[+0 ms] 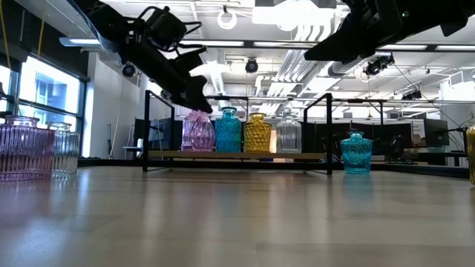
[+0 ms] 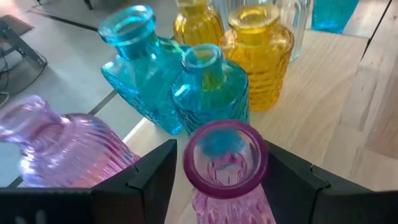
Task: Sort vases onto shelf
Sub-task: Put the bottom pink vase on the shelf aligned with the pink vase, then put the transparent vase on the shelf aligned with the other transparent vase
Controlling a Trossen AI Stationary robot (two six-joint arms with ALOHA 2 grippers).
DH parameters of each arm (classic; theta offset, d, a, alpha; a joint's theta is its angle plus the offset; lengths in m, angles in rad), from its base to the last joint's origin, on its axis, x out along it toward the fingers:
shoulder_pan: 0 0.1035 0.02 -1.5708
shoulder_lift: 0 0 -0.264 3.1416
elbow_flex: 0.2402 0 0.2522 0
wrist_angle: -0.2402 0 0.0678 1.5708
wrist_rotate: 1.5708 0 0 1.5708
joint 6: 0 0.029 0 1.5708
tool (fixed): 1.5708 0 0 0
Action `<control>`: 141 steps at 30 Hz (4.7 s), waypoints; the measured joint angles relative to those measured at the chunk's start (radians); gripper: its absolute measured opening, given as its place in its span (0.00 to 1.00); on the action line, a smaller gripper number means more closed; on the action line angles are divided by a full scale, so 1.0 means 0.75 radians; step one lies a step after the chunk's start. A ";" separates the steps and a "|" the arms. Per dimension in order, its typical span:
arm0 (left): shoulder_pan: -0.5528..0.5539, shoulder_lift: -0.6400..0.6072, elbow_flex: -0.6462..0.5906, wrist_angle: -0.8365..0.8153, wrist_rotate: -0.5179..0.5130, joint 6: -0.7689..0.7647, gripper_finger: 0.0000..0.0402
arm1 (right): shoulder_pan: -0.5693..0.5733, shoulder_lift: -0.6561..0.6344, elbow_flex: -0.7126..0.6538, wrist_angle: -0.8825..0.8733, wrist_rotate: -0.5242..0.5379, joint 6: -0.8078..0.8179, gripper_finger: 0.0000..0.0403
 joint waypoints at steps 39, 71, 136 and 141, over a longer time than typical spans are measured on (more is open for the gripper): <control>-0.189 0.179 0.004 0.101 -0.067 0.210 0.02 | 0.000 -0.001 0.000 0.013 -0.025 -0.002 0.00; -0.107 0.239 0.004 0.092 -0.351 0.121 0.00 | 0.000 -0.001 0.000 0.005 -0.026 0.000 0.00; -0.574 -0.263 -0.597 0.702 -0.045 -0.059 0.00 | 0.300 -0.050 0.028 -0.259 0.412 0.108 0.00; -0.574 -0.364 -0.709 0.825 0.068 -0.083 0.00 | 0.382 -0.048 0.093 -0.406 0.488 0.268 0.00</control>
